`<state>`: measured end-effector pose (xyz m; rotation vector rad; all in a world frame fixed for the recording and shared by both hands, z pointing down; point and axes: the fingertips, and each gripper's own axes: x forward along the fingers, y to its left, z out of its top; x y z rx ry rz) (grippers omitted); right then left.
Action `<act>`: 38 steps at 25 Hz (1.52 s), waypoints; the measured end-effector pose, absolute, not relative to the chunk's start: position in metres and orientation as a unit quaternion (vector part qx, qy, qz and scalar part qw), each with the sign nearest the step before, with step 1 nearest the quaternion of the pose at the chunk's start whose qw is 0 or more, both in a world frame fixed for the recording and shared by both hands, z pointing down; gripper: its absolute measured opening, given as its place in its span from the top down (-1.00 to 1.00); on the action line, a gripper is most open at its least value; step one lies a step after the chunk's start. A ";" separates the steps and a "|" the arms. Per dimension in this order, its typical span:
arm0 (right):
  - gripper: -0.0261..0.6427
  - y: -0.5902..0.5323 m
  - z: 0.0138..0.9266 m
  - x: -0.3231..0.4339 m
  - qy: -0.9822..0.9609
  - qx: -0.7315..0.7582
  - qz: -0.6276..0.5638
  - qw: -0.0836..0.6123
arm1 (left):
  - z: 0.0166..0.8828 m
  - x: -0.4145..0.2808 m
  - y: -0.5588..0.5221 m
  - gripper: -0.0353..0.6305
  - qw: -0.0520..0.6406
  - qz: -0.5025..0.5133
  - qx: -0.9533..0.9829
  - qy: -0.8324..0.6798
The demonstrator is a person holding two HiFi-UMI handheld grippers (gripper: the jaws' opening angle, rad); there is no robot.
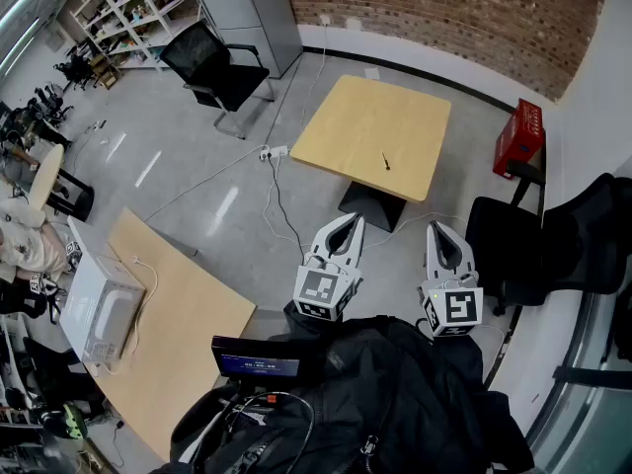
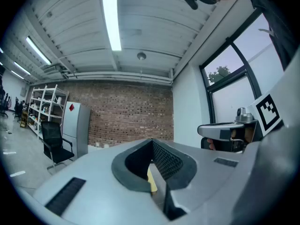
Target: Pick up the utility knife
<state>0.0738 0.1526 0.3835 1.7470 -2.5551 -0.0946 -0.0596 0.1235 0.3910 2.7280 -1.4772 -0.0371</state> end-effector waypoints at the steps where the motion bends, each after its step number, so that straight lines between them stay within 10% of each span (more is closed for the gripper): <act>1: 0.91 0.153 0.383 0.074 -0.824 0.565 -0.029 0.022 | 0.393 -0.060 0.124 0.89 0.020 -0.011 0.879 -0.476; 38: 0.91 0.167 0.427 0.031 -0.807 0.588 0.025 0.049 | 0.427 -0.104 0.127 0.89 0.044 -0.005 0.889 -0.456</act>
